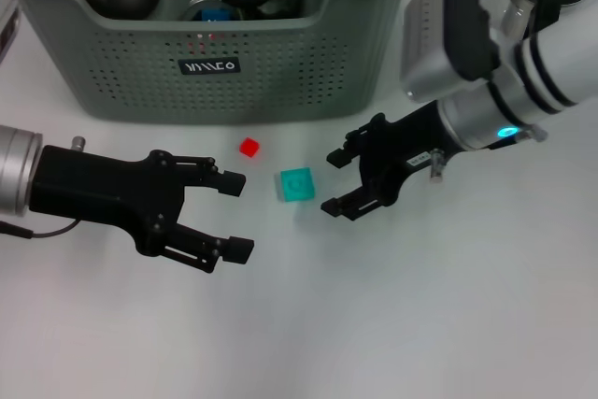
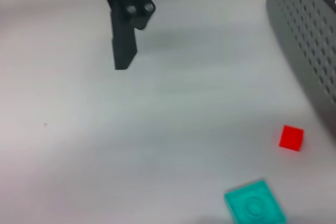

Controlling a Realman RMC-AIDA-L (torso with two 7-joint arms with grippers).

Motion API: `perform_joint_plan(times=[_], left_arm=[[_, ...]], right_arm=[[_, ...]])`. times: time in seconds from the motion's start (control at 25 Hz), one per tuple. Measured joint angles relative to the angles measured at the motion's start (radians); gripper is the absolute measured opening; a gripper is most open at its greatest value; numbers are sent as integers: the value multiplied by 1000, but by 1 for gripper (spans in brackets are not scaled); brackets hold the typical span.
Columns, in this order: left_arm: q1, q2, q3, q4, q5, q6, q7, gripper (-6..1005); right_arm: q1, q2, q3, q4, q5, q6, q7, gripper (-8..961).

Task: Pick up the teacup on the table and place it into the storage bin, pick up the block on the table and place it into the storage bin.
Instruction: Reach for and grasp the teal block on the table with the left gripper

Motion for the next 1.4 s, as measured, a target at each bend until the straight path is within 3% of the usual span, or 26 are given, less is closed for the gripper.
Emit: perform_joint_plan(times=[0.6, 1.4], left_arm=[[-15, -8, 1, -3, 0, -7, 0, 951], [-16, -9, 5, -4, -1, -38, -7, 952]], right_arm=[[-6, 6, -338, 23, 296, 198, -2, 744], [-8, 12, -465, 40, 430, 312, 1, 745]])
